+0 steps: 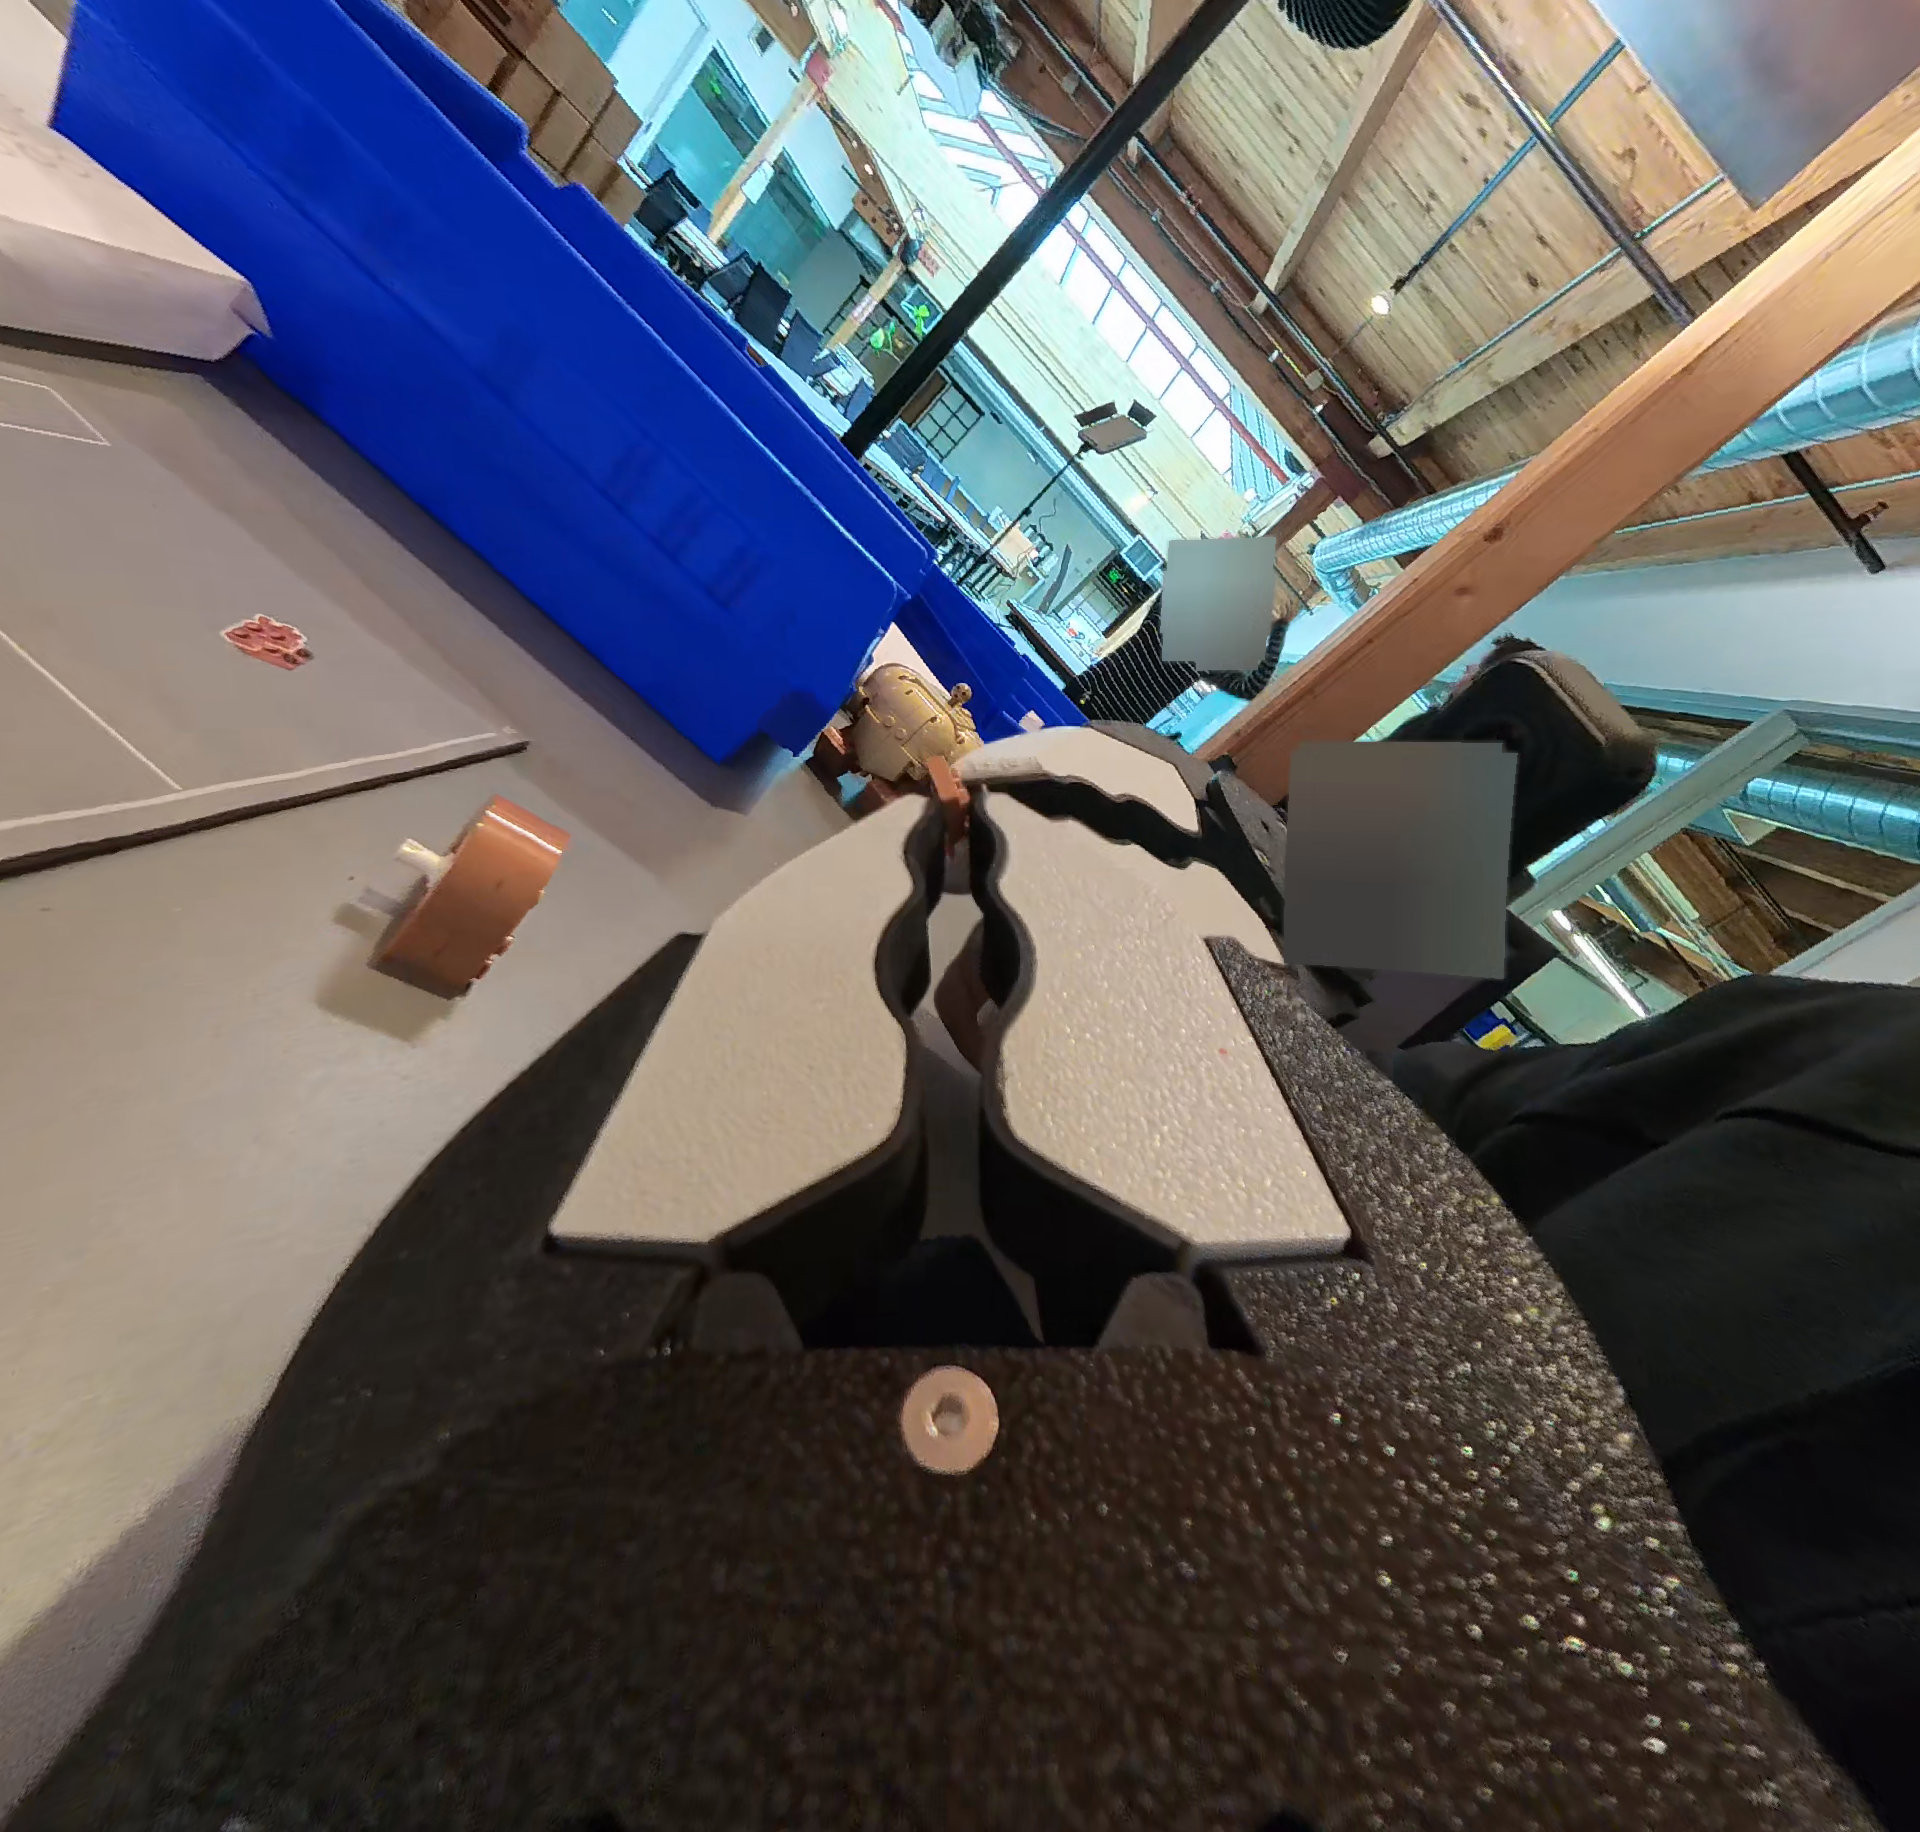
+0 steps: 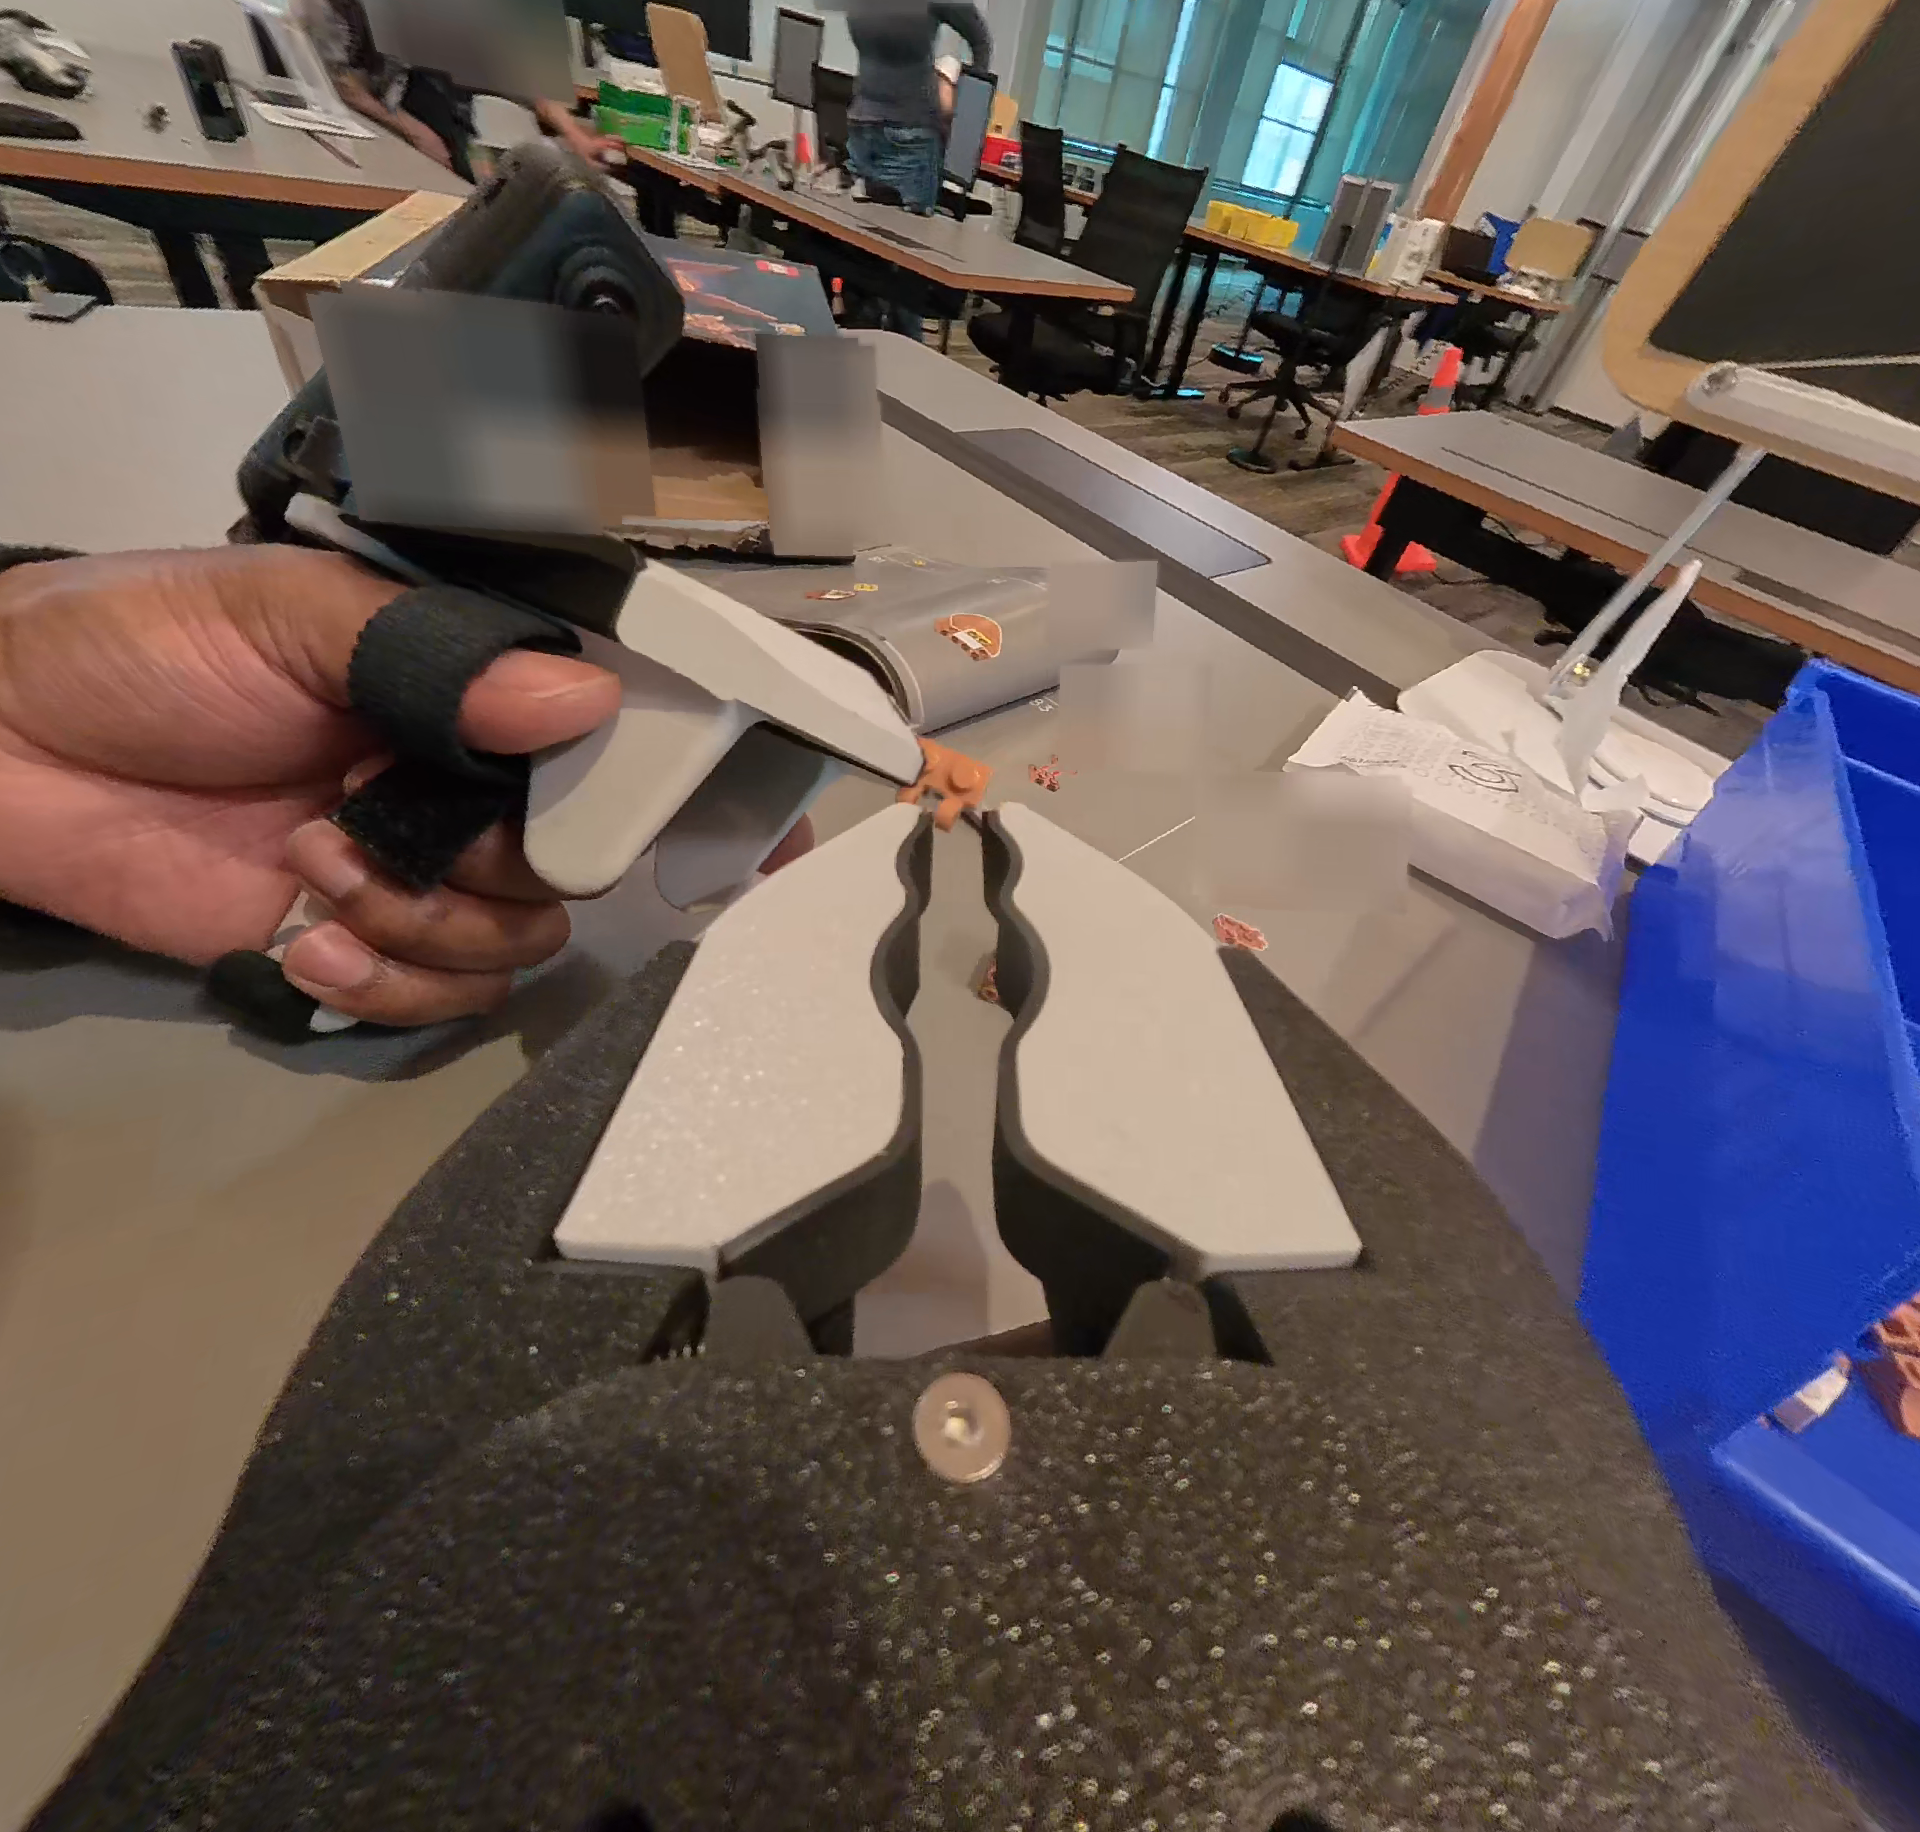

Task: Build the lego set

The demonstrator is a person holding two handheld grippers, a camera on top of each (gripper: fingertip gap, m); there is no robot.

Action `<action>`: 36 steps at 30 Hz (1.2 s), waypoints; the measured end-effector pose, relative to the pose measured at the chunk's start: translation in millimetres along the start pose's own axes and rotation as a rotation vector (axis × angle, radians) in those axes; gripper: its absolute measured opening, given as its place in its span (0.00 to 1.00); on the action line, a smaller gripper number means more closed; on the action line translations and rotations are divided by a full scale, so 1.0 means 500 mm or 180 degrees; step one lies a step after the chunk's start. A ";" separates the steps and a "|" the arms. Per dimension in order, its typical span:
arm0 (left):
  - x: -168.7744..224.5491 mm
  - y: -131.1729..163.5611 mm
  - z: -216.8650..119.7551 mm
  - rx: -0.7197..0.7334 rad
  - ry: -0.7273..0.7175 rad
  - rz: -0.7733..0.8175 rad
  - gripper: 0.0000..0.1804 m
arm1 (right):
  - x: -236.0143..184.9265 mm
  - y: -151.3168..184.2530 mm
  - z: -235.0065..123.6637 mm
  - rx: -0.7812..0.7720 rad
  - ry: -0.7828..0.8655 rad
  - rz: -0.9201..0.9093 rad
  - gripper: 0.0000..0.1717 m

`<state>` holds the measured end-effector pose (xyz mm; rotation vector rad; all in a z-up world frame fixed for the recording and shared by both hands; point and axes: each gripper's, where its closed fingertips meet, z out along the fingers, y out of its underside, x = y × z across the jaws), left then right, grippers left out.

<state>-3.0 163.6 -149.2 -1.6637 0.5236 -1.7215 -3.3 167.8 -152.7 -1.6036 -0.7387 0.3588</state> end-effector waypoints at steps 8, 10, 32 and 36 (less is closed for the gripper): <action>0.010 0.008 -0.009 -0.0016 -0.0050 0.0170 0.02 | -0.027 0.027 -0.019 -0.0229 -0.1454 0.1401 0.06; 0.024 0.018 -0.010 0.0004 -0.0043 0.0211 0.02 | -0.028 0.020 -0.026 -0.0249 -0.1774 0.1859 0.06; 0.099 0.078 0.000 -0.0078 0.0125 0.0572 0.02 | -0.060 -0.016 -0.104 -0.0268 -0.2994 0.2402 0.03; 0.105 0.083 0.002 -0.0108 0.0162 0.0604 0.02 | -0.066 -0.015 -0.110 -0.0263 -0.3077 0.2418 0.03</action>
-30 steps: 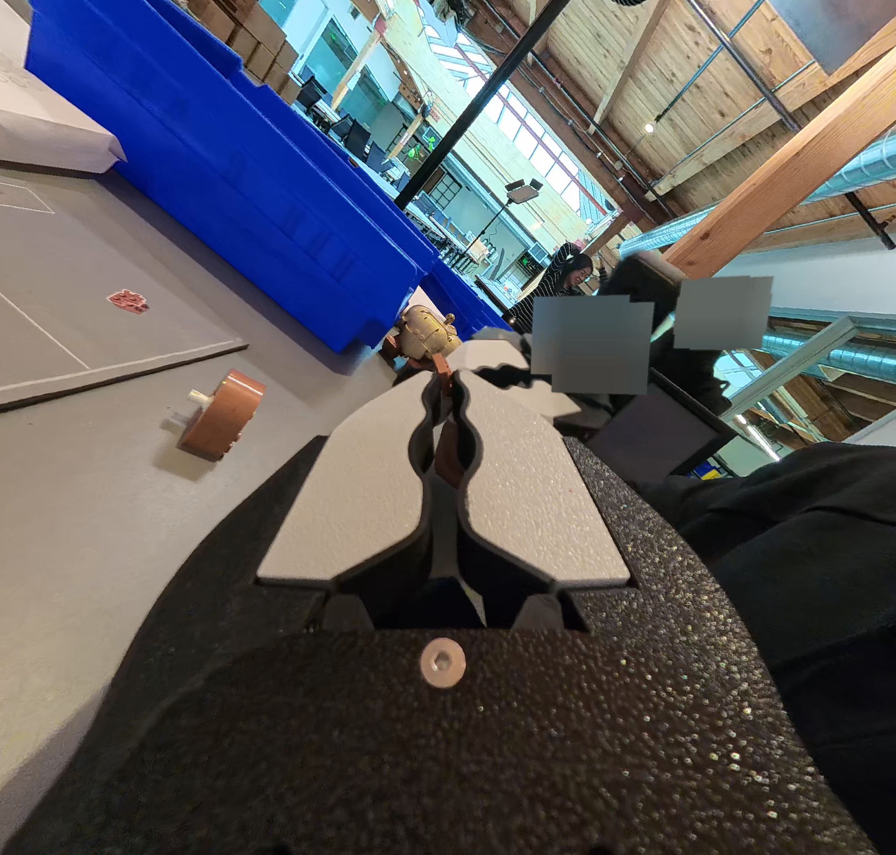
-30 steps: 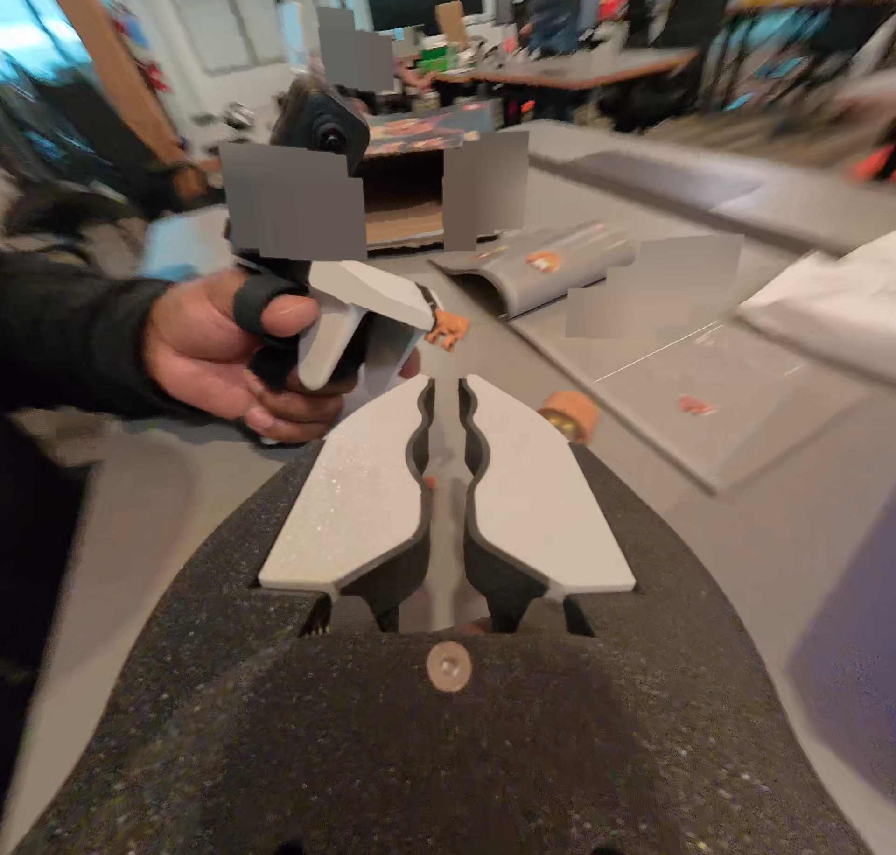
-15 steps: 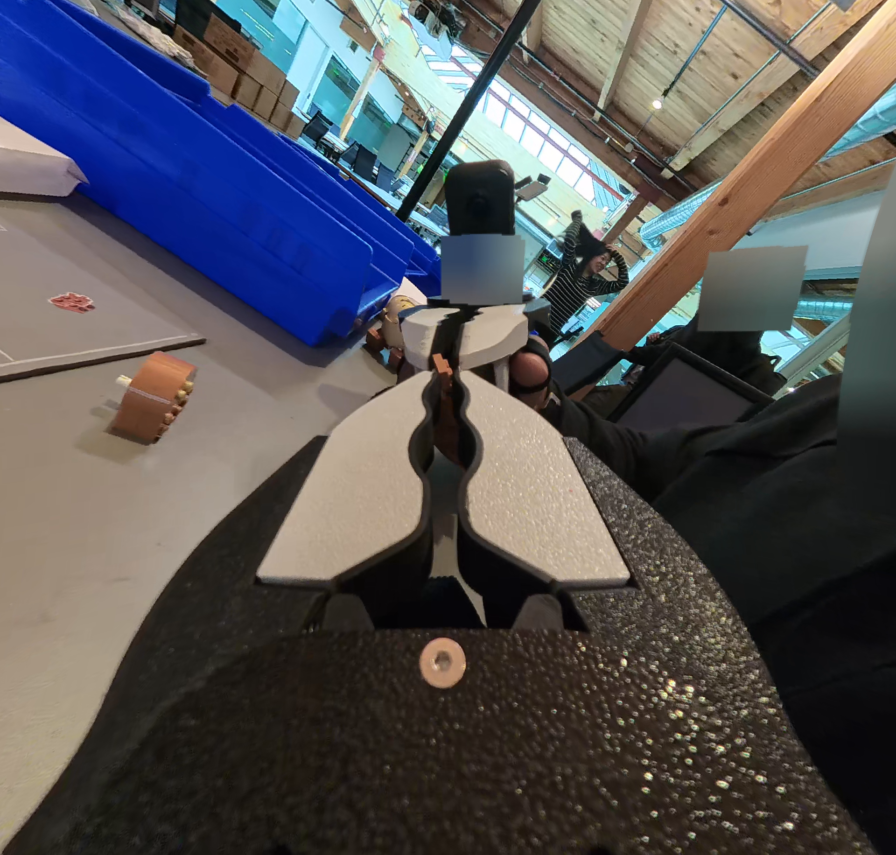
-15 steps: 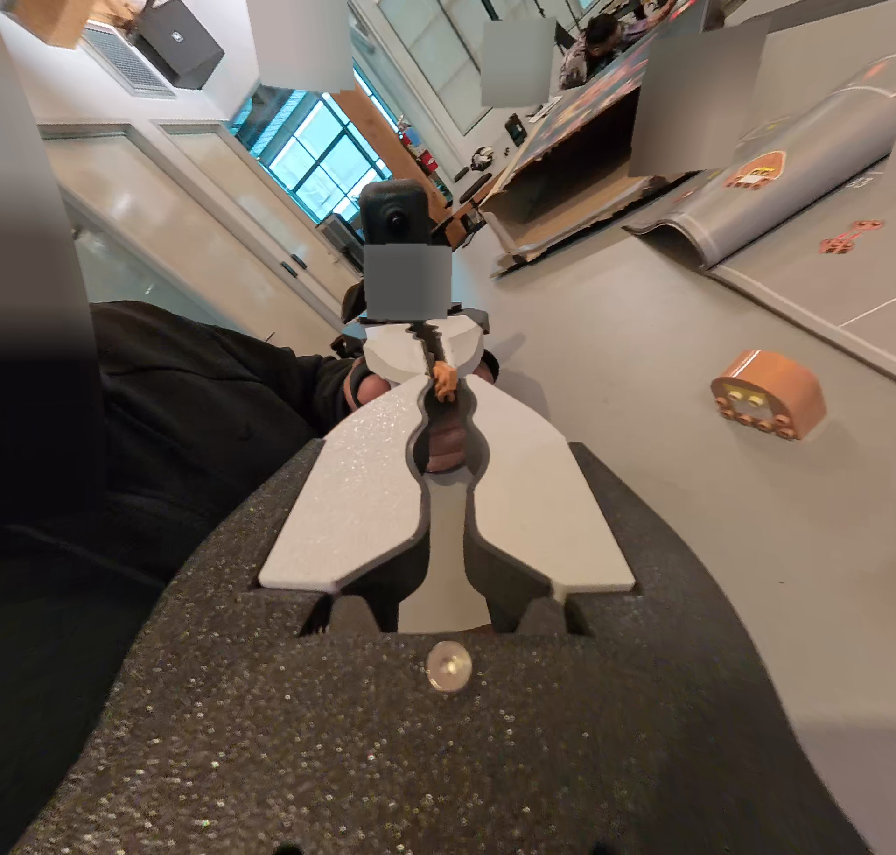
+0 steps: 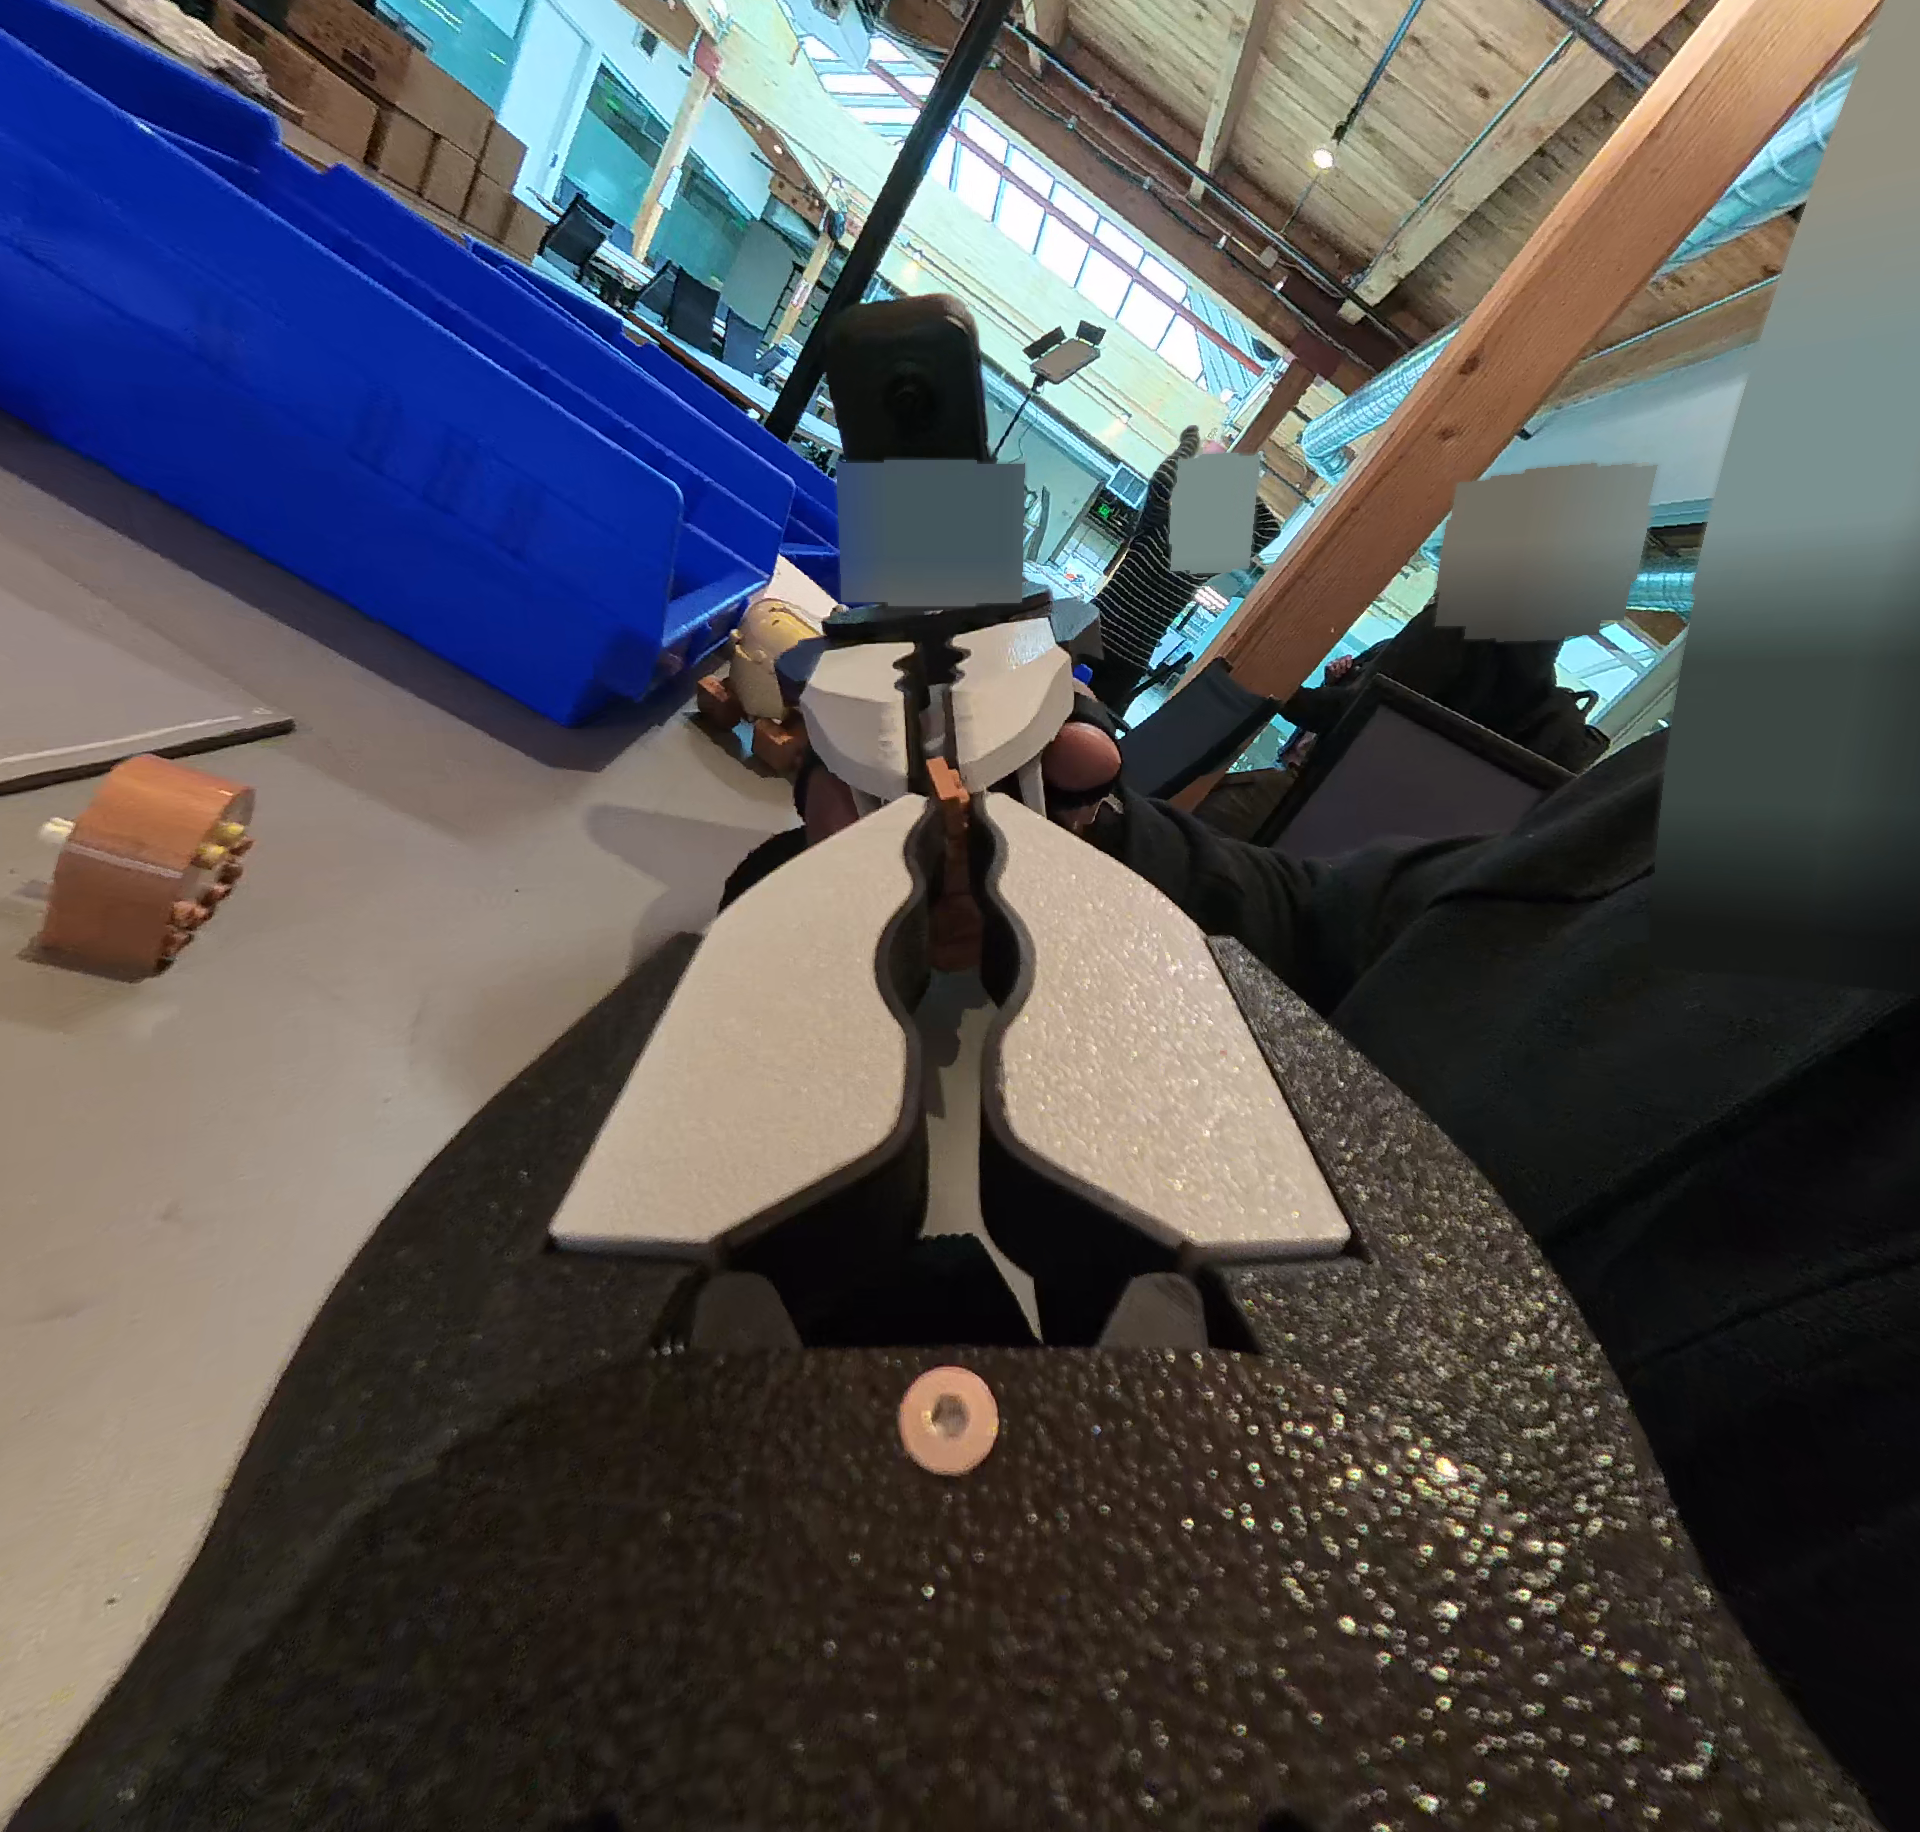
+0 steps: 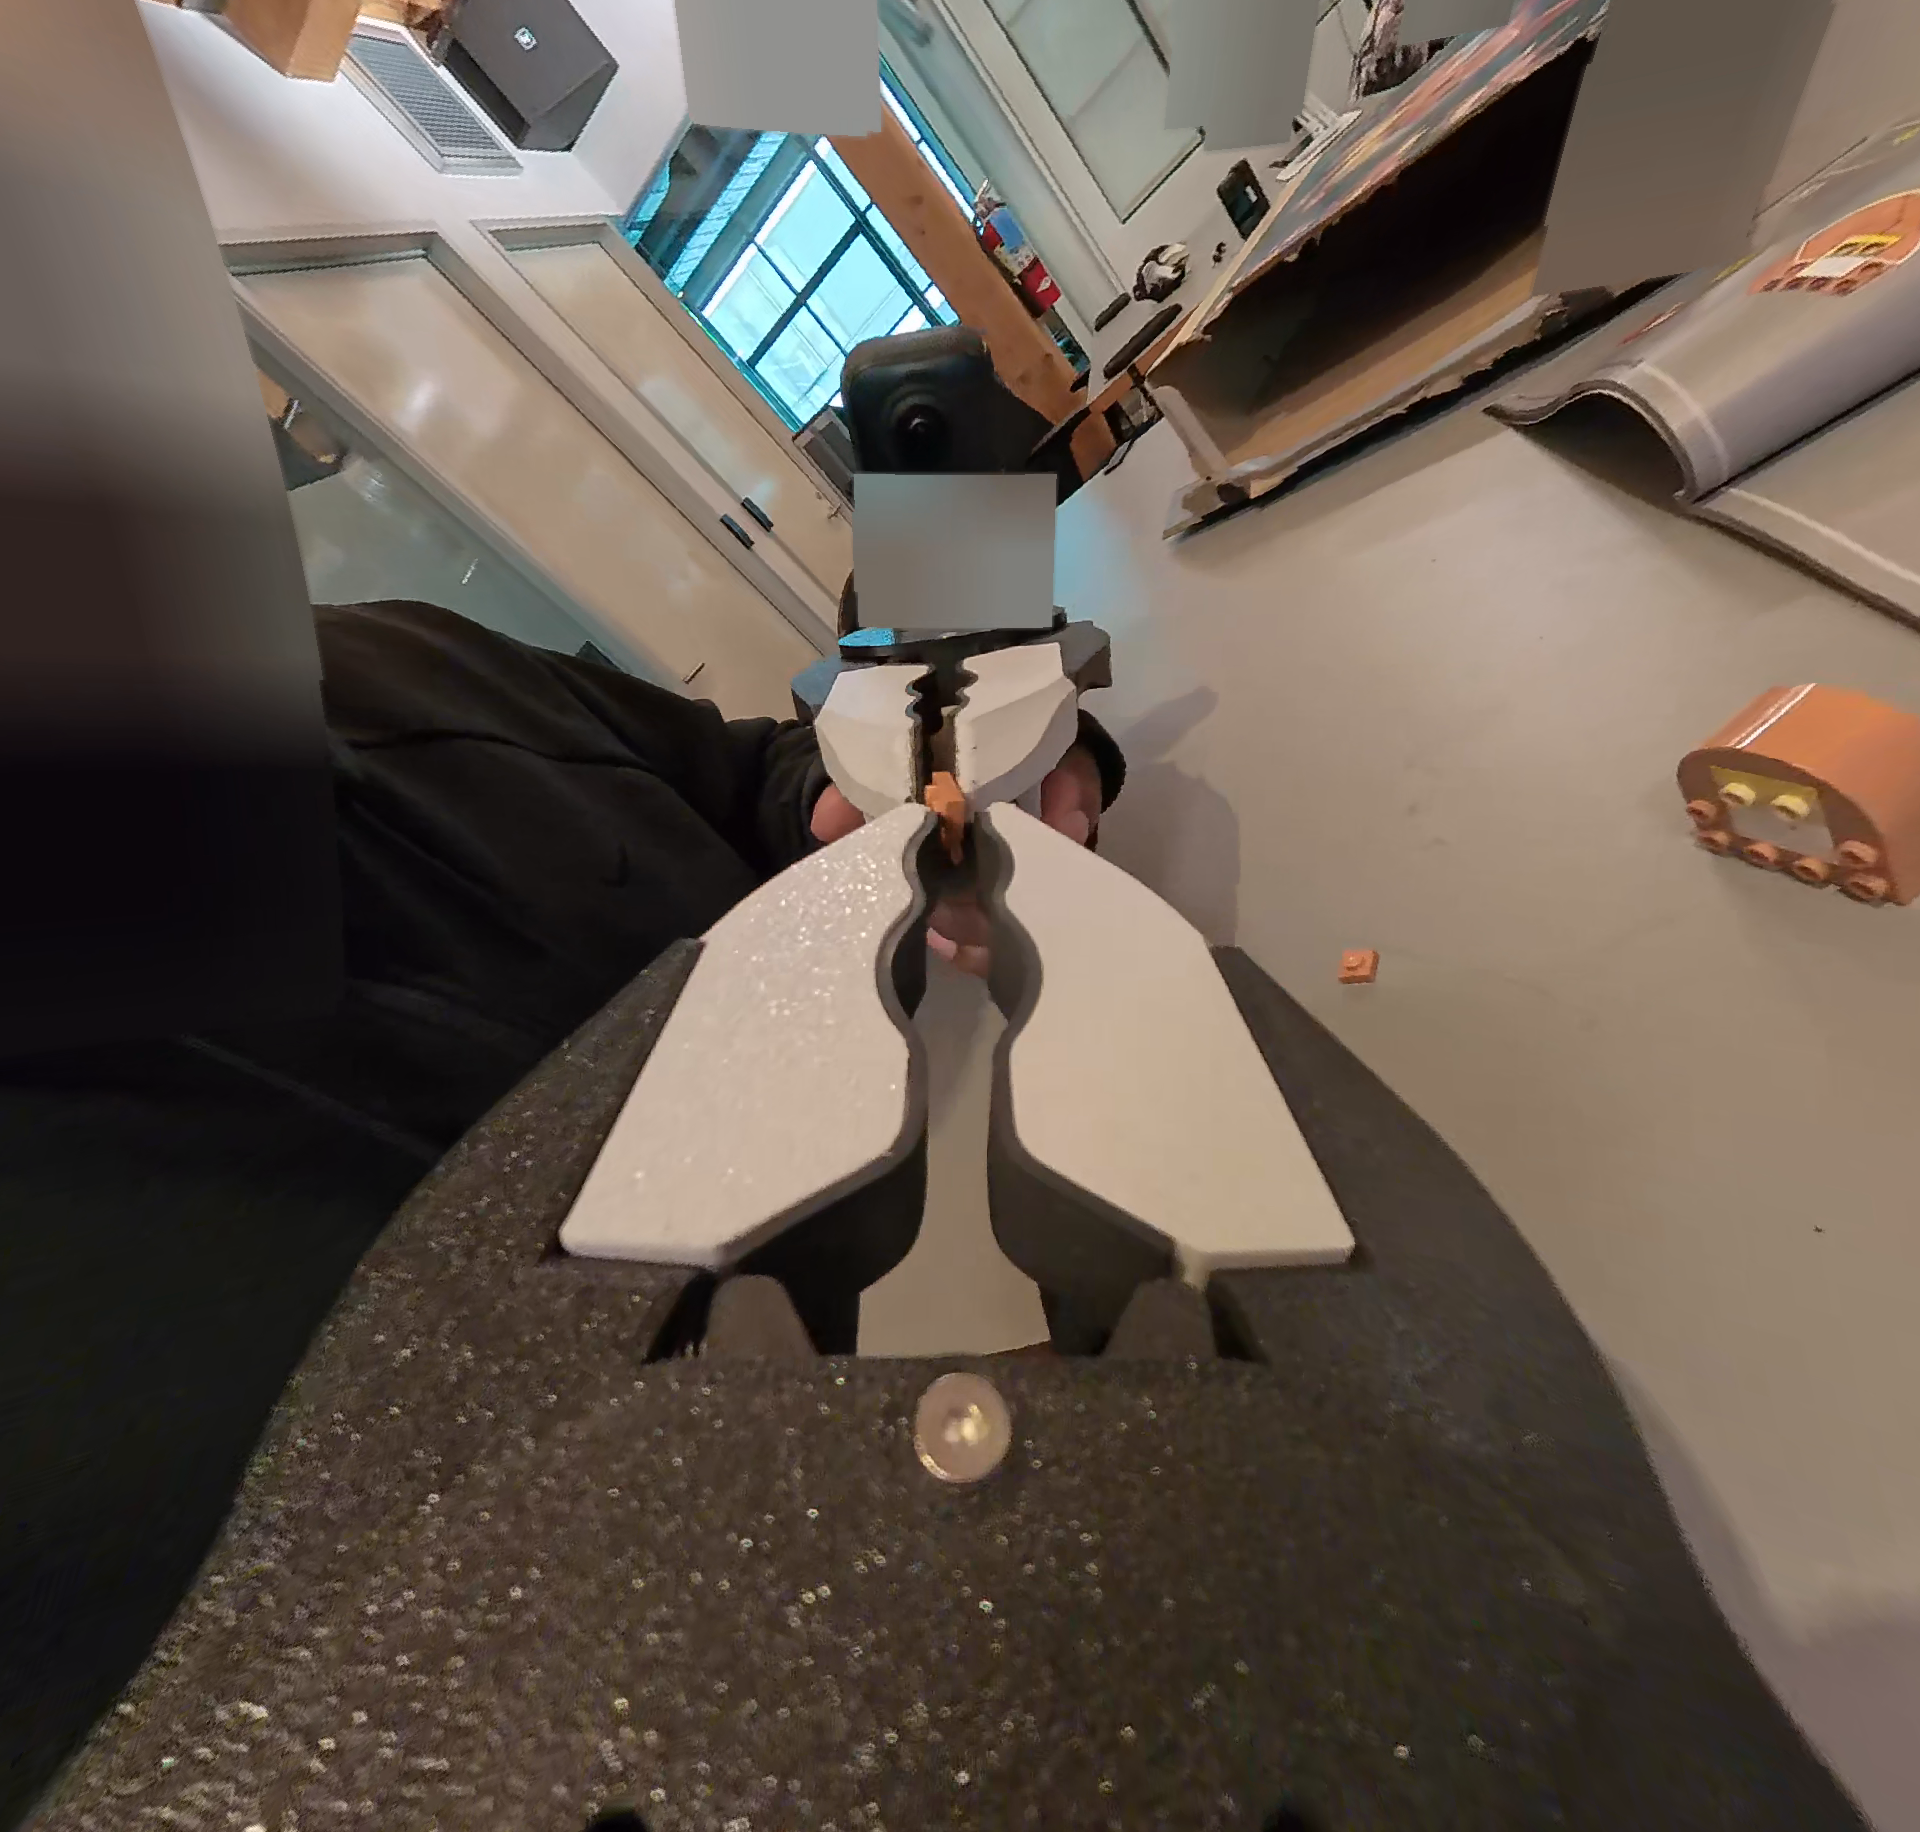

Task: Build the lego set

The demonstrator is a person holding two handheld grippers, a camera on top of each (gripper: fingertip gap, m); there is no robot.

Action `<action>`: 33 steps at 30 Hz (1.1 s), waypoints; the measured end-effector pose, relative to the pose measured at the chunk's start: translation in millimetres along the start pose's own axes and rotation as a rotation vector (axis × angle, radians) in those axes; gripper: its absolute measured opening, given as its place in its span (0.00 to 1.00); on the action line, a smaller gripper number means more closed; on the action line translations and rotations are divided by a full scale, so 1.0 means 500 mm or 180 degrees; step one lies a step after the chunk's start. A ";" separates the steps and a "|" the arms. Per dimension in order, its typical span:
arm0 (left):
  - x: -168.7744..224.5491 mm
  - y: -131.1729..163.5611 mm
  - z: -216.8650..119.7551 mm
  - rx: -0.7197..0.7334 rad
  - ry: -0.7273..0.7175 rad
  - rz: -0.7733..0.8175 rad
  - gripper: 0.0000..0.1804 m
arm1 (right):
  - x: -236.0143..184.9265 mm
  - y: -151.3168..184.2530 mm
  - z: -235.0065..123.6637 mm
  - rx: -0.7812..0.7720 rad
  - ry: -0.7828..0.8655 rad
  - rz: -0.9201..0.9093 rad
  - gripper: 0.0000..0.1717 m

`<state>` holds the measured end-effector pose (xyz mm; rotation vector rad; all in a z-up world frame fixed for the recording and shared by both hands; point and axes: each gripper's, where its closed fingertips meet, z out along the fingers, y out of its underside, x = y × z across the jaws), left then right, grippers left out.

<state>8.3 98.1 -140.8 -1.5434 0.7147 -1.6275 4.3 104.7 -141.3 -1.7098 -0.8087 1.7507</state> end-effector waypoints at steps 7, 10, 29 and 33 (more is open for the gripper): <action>0.004 0.002 0.001 -0.0032 0.0046 -0.0012 0.02 | -0.005 0.003 0.000 0.0020 -0.0063 -0.0016 0.02; 0.005 0.004 -0.001 -0.0060 0.0069 -0.0026 0.02 | -0.007 0.005 0.001 0.0043 -0.0073 -0.0052 0.01; -0.105 0.126 -0.089 -0.1907 -0.1312 0.0944 0.15 | 0.020 0.031 -0.021 -0.0096 0.0286 -0.0097 0.01; -0.123 0.147 -0.096 -0.2490 -0.1196 0.1510 0.15 | 0.019 0.051 -0.020 -0.0256 0.0274 -0.0051 0.01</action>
